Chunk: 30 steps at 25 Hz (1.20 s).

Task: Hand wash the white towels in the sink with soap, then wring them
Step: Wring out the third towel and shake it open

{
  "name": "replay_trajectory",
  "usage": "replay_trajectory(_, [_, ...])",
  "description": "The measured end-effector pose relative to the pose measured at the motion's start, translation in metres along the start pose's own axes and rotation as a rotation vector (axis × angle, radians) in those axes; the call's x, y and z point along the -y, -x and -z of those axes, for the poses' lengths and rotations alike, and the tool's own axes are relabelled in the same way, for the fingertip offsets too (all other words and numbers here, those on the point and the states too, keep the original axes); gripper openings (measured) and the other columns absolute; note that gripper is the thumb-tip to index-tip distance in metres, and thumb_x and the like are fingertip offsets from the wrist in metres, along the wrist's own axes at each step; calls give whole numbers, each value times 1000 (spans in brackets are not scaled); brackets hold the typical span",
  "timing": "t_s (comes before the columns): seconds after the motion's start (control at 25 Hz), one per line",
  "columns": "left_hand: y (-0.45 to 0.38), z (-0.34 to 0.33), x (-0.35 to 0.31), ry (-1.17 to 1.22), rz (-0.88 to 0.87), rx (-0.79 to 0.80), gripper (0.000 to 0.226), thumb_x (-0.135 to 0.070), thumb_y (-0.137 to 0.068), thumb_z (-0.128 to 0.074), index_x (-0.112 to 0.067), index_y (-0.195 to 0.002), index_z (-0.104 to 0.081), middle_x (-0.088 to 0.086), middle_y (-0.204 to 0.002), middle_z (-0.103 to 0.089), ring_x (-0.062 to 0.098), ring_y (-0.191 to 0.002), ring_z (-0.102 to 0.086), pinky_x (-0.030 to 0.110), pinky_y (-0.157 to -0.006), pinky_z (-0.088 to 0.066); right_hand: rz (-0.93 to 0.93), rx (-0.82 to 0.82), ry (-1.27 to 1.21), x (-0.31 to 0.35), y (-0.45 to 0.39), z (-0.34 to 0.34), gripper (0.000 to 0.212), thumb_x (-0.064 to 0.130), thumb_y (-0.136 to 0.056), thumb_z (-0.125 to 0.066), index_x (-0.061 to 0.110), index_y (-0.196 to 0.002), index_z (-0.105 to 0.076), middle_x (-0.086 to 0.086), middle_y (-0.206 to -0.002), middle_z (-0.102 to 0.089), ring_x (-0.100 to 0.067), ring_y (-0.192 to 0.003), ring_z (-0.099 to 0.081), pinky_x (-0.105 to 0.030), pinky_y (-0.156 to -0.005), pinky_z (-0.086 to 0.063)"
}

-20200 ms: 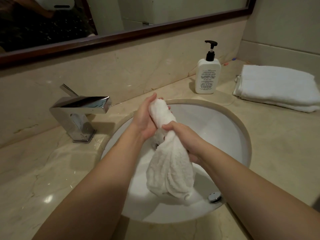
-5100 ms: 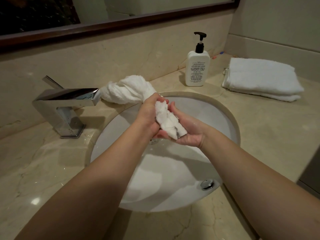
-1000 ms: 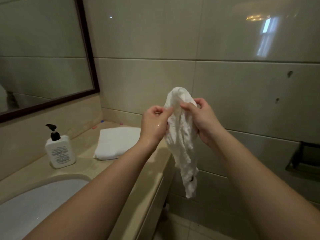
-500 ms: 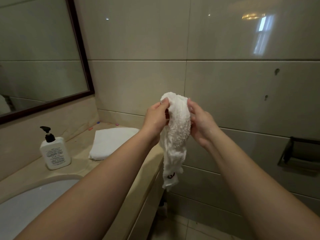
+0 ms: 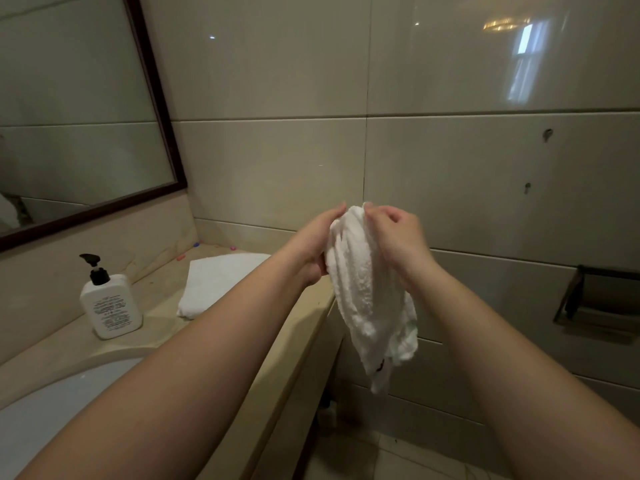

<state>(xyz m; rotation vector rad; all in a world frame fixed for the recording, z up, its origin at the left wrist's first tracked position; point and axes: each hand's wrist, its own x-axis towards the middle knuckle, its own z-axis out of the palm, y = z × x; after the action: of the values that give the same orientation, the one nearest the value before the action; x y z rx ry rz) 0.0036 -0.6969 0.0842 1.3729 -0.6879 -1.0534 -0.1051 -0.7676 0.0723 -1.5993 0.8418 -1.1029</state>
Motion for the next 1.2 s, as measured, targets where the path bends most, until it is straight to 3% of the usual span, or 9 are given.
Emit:
replay_trajectory(0.12, [-5, 3, -3, -86, 6, -30, 37, -55, -94, -62, -20, -90, -72, -1, -81, -76, 17, -77, -69, 32, -79, -53, 2, 129, 58, 8, -2, 9, 34, 21, -99, -52, -6, -92, -73, -10, -81, -66, -17, -65, -54, -28, -60, -43])
replay_trajectory(0.2, [-13, 4, 0, -140, -62, -61, 27, -42, -92, -68, -16, -100, -72, 3, -95, -76, 18, -79, -68, 30, -76, -52, -12, 199, -37, 7, -1, 18, 29, 11, -96, -49, -2, -83, -71, -11, -71, -64, -15, -56, -50, -25, -52, -38])
replay_trajectory(0.32, [-22, 0, 3, -29, -139, -18, 34, -25, -94, -68, -3, -120, -68, 14, -110, -75, 28, -91, -72, 31, -75, -57, 17, 125, -204, -6, -4, 26, 22, 8, -97, -51, 9, -81, -66, -4, -70, -63, -11, -59, -55, -24, -57, -43])
replay_trajectory(0.44, [-23, -1, 1, 17, -141, 61, 19, -23, -98, -59, -9, -104, -70, 9, -93, -73, 24, -80, -69, 29, -69, -57, 112, 66, -154, -25, -7, 29, 13, 8, -93, -67, 20, -92, -62, 3, -86, -62, -6, -78, -58, -15, -69, -48])
replay_trajectory(0.56, [-20, 9, -3, 25, -93, 162, 23, -25, -101, -50, -11, -95, -66, 7, -85, -70, 21, -76, -67, 31, -76, -56, 88, 236, -170, -30, -3, 29, 4, 13, -94, -67, 16, -91, -68, 0, -88, -69, -11, -84, -64, -23, -81, -54])
replay_trajectory(0.76, [-13, 14, -7, 22, -50, 224, 25, -23, -100, -47, -10, -88, -64, 7, -80, -67, 20, -71, -65, 31, -74, -55, 90, 200, -213, -21, -2, 19, 20, 6, -99, -57, 15, -82, -61, 3, -76, -63, -4, -67, -59, -20, -67, -52])
replay_trajectory(0.92, [-16, 8, -5, 91, -90, 274, 21, -18, -97, -47, -4, -97, -63, 11, -88, -61, 23, -77, -60, 35, -80, -51, 214, 181, -172, -22, 4, 19, 4, 19, -94, -68, 19, -97, -65, 3, -94, -68, -4, -85, -63, -19, -79, -54])
replay_trajectory(1.04, [-14, 11, -8, -10, -70, 246, 21, -19, -98, -49, -8, -95, -67, 8, -85, -68, 21, -75, -64, 33, -78, -53, 212, 158, -127, -21, 5, 22, 5, 17, -95, -67, 16, -90, -66, -5, -90, -68, -12, -83, -61, -31, -82, -52])
replay_trajectory(1.2, [-21, 28, -8, -473, -65, 66, 34, -35, -92, -61, -7, -107, -72, 7, -106, -76, 22, -90, -70, 32, -81, -53, 149, 227, 32, -11, 1, 28, 17, 19, -97, -64, 21, -81, -60, -6, -78, -65, -14, -68, -56, -29, -61, -42])
